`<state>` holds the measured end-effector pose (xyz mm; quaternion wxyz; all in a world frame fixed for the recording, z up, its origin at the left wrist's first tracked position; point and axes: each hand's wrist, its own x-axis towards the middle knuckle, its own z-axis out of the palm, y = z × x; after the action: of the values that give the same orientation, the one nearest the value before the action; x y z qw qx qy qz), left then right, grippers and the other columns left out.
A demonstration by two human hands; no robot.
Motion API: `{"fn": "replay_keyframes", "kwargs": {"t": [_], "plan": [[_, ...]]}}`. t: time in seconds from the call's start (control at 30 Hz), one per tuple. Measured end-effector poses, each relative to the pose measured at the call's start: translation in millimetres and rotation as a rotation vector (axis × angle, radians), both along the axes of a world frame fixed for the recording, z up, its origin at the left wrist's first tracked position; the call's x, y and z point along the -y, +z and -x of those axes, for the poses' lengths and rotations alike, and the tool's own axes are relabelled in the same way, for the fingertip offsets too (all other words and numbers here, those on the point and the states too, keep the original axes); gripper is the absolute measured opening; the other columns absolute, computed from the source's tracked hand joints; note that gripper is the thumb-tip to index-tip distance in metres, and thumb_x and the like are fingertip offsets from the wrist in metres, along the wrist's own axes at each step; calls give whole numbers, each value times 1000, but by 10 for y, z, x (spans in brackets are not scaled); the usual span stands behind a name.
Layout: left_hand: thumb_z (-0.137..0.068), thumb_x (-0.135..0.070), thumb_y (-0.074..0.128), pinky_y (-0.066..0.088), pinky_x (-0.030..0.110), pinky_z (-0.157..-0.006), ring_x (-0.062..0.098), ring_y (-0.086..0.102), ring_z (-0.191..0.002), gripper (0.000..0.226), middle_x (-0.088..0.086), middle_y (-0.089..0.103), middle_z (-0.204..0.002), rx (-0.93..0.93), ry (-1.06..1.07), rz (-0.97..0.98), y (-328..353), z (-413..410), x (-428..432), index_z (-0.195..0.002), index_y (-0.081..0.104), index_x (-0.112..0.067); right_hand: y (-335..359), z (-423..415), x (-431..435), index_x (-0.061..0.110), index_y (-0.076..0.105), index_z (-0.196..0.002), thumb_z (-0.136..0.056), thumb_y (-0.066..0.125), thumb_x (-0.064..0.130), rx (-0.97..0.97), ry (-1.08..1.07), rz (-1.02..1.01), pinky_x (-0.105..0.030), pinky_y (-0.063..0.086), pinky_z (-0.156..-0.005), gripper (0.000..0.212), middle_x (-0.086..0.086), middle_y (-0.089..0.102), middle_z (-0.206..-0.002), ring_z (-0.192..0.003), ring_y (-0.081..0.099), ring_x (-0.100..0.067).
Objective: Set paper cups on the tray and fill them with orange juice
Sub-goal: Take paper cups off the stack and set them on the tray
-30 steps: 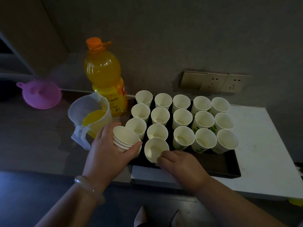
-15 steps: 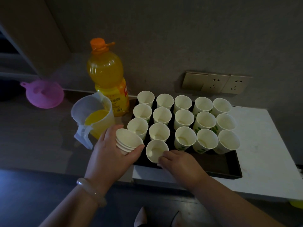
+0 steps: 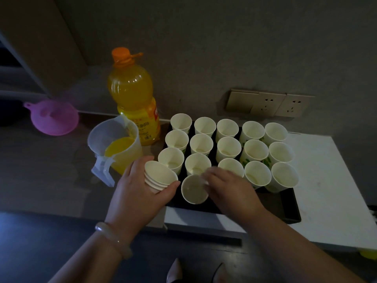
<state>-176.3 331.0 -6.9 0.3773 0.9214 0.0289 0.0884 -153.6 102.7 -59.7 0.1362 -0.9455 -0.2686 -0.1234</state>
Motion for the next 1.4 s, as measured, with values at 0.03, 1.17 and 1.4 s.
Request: {"fn": "replay_keyframes", "kwargs": {"t": [0.03, 1.17, 1.4], "plan": [[-58, -51, 80, 42, 25, -74, 10, 51, -95, 74, -8, 52, -108, -1, -3, 3, 0, -2, 7, -120, 51, -24, 38, -75, 21, 17, 66, -105, -85, 61, 22, -11, -46, 21, -36, 53, -59, 21, 1, 65, -110, -80, 61, -27], [-58, -50, 81, 38, 15, -67, 8, 51, -92, 71, -8, 53, -106, -14, -20, -8, 7, -19, -19, -117, 52, -23, -4, -442, -12, 20, 71, -91, -79, 61, 10, -236, -102, 207, -41, 39, -90, 19, -5, 48, -143, -104, 58, -31], [-58, -48, 82, 33, 4, -65, -1, 46, -87, 69, -15, 49, -102, -11, -52, 13, 48, -7, 48, -115, 51, -26, 227, -376, 48, 21, 63, -124, -82, 68, 15, -264, -132, 135, -43, 36, -103, 43, -4, 46, -145, -127, 46, -30]]}}
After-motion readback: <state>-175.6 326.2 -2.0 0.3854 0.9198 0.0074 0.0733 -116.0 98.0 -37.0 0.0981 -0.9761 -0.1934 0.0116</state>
